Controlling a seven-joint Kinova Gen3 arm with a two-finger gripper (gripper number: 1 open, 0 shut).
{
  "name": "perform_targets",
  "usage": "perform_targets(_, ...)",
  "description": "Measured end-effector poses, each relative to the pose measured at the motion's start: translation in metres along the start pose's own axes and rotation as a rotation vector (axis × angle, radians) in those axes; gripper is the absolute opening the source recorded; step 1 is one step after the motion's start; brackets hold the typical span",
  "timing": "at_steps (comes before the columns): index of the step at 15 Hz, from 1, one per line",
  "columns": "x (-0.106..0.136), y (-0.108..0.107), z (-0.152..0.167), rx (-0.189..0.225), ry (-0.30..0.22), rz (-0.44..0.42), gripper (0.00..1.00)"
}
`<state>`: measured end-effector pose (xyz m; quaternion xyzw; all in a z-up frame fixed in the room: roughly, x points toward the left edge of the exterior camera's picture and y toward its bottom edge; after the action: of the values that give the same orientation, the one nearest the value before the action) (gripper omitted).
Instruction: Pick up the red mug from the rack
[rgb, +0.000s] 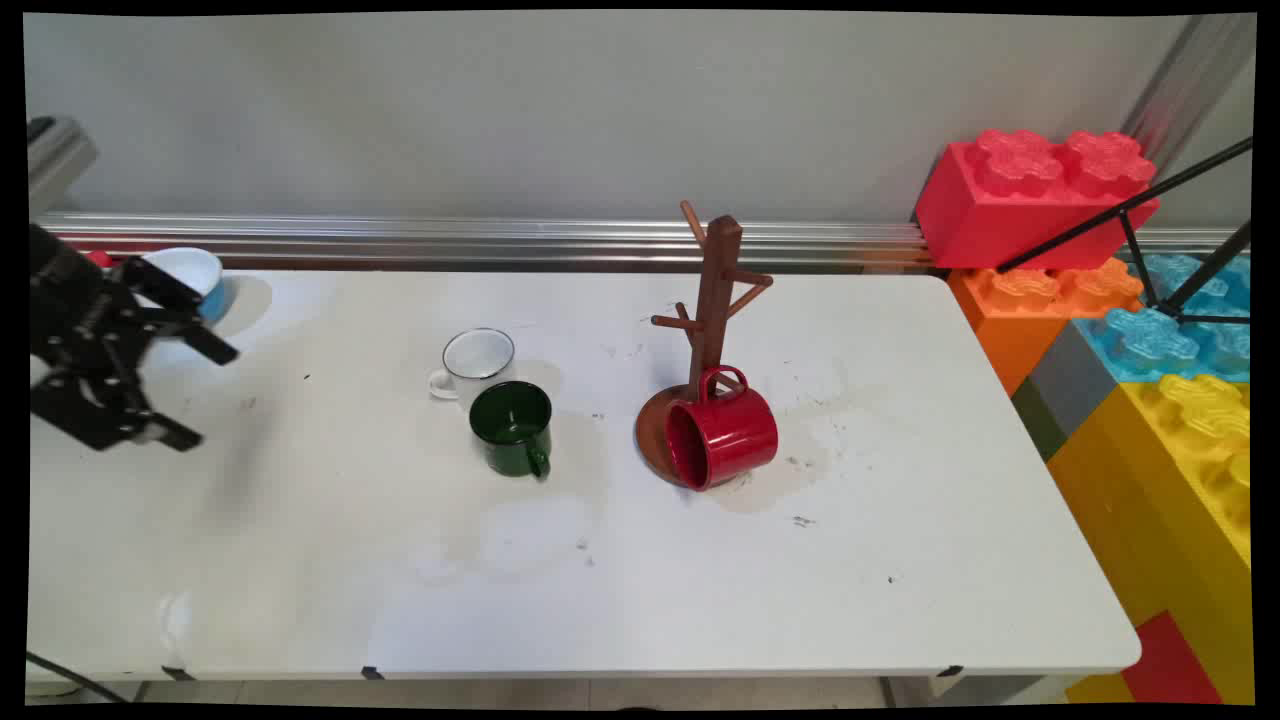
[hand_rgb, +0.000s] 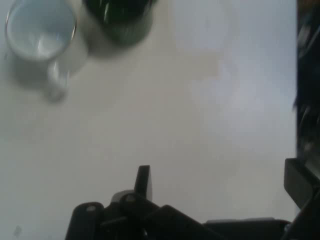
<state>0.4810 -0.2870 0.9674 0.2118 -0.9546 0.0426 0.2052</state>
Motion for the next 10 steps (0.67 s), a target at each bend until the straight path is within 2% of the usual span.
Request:
perform_targets(5, 0.04, 0.019, 0.036, -0.029, 0.144, -0.15, 1.0)
perform_targets(10, 0.073, 0.03, 0.069, -0.02, 0.221, -0.227, 1.0)
